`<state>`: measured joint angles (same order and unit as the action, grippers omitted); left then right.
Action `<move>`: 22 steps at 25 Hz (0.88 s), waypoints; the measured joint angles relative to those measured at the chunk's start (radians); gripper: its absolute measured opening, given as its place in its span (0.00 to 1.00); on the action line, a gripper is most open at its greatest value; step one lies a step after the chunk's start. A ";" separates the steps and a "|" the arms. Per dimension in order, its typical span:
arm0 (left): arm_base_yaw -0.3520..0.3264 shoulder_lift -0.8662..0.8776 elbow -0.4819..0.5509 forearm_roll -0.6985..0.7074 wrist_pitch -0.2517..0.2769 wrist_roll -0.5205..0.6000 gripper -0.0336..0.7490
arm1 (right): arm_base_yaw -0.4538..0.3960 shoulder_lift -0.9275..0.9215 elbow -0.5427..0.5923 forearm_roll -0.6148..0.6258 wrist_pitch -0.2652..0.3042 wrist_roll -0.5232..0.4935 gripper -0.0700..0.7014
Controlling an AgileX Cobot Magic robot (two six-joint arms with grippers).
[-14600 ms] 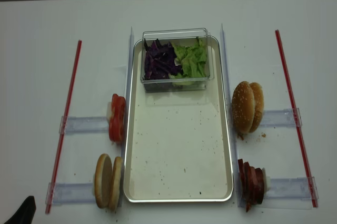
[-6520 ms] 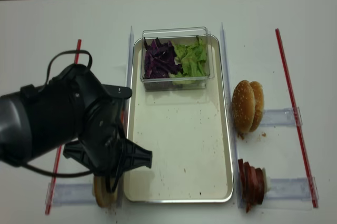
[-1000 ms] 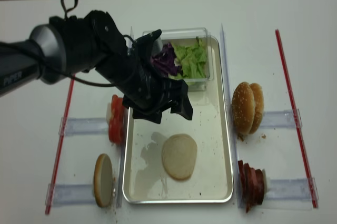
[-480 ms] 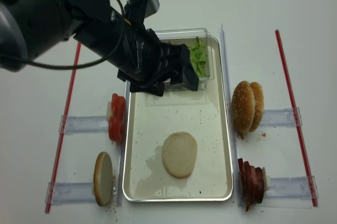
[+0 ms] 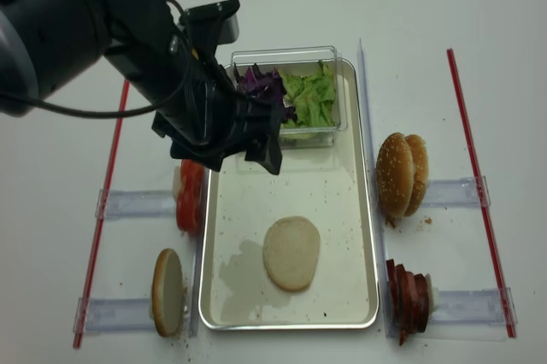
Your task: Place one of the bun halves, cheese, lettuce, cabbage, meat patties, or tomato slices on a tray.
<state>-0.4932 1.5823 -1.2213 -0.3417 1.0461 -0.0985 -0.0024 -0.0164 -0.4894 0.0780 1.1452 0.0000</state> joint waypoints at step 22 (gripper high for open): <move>0.168 0.000 0.000 0.283 0.120 -0.048 0.82 | 0.000 0.000 0.000 0.000 0.000 0.000 0.97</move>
<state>-0.3255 1.5823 -1.2213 -0.0591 1.1658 -0.1467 -0.0024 -0.0164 -0.4894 0.0780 1.1452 0.0000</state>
